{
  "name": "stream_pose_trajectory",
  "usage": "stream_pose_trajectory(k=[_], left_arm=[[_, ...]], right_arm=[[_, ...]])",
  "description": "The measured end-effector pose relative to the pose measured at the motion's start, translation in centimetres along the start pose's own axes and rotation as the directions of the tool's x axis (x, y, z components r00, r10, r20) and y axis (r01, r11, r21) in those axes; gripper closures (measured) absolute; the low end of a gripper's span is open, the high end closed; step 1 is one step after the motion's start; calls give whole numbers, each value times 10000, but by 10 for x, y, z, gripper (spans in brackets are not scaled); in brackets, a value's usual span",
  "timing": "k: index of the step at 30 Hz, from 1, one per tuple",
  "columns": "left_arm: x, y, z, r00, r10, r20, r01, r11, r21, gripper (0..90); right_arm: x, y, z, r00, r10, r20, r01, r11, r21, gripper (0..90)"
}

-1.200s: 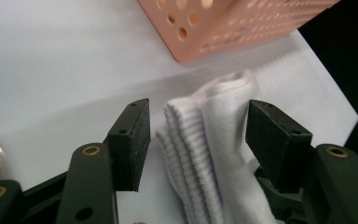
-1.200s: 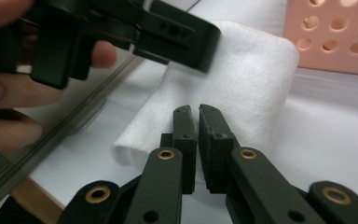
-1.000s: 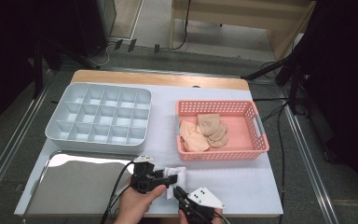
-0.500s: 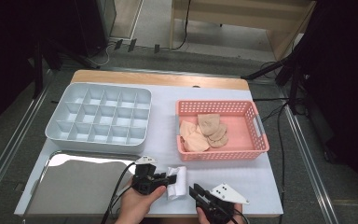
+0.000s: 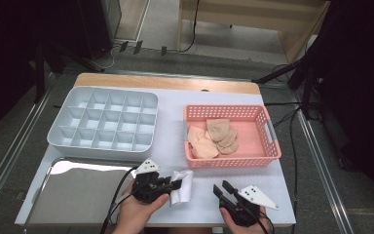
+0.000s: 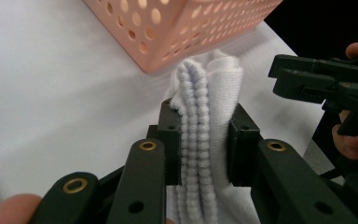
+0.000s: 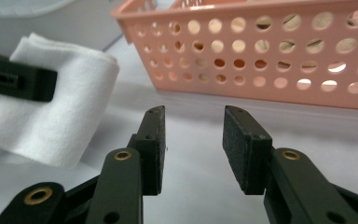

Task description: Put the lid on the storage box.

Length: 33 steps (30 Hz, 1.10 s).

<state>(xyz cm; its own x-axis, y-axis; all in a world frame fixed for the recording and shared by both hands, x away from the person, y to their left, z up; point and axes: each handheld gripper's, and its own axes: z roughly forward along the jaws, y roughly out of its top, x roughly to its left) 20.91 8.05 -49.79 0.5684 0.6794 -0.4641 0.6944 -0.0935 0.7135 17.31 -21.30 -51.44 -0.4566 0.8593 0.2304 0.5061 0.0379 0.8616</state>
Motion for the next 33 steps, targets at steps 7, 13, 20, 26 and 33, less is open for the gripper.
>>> stream_pose_trajectory(k=[7, 13, 20, 26, 33], left_arm=[[8, 11, -21, 9997, -12, -246, 2, 9991, -425, 730], [20, 19, -34, 9981, -259, -560, 217, 9970, -743, 727], [26, 31, -49, 9974, -332, -632, 261, 9936, -1098, 727], [28, 37, -57, 9971, -317, -685, 230, 9920, -1241, 727], [26, 43, -67, 9972, -326, -667, 223, 9886, -1492, 726]], right_arm=[[-20, 7, -7, 9985, -12, 545, 28, 9996, -288, 526], [-42, 1, -6, 9971, -273, 704, 260, 9995, 192, 482], [-58, -1, -6, 9849, -288, 1708, 246, 9993, 267, 251], [-72, 3, -9, 9757, -21, 2190, -11, 9999, 145, 145], [-75, -2, -1, 9709, -185, 2390, 55, 9985, 549, 144]])
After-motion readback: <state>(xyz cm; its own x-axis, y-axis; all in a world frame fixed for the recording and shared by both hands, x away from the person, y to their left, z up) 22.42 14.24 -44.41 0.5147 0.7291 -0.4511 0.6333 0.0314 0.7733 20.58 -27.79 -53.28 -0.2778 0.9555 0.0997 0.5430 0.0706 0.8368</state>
